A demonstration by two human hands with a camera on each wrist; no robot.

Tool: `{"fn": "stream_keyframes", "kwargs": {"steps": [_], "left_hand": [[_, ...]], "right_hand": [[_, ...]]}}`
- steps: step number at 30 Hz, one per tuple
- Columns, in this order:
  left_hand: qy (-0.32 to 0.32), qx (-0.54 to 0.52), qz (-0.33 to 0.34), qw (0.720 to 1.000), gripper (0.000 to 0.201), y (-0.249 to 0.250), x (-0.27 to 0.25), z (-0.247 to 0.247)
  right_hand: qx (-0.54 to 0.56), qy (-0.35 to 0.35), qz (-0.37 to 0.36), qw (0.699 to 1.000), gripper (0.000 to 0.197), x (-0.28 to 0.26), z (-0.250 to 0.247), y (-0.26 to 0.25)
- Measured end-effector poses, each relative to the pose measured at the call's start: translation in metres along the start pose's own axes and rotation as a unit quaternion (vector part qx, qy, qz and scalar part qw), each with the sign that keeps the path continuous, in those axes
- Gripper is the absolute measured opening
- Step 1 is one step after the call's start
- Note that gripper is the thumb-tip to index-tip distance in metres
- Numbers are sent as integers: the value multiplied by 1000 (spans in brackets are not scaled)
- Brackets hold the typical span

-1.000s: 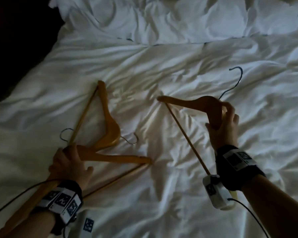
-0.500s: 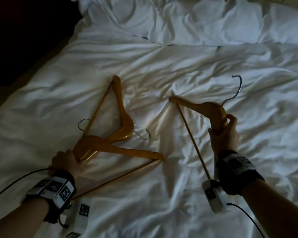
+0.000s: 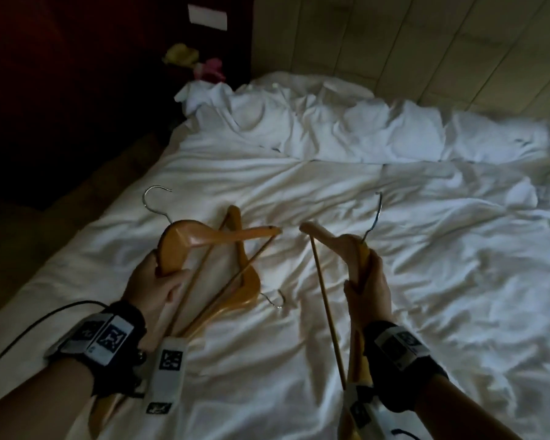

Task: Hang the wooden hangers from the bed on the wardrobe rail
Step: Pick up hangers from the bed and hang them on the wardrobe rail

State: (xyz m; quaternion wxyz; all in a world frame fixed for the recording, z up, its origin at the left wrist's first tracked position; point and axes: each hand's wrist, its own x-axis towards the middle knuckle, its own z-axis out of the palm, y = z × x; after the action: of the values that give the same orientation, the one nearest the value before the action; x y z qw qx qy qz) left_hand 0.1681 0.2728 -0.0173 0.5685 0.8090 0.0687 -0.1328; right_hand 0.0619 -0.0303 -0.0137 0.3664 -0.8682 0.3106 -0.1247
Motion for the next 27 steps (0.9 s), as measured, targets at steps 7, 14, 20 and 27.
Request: {"fn": "stream_keyframes", "kwargs": {"steps": [7, 14, 20, 27], "left_hand": [[56, -249, 64, 965, 13, 128, -95, -110], [160, -353, 133, 912, 38, 185, -239, -285], [250, -339, 196, 886, 8, 164, -395, -438], [373, -280, 236, 853, 11, 83, -598, -610]], "right_hand": [[31, -45, -146, 988, 73, -42, -60, -159], [118, -138, -312, 932, 77, -158, -72, -346], [156, -246, -406, 866, 76, -316, -35, -480], [243, -381, -453, 768, 76, -596, 47, -607]]}}
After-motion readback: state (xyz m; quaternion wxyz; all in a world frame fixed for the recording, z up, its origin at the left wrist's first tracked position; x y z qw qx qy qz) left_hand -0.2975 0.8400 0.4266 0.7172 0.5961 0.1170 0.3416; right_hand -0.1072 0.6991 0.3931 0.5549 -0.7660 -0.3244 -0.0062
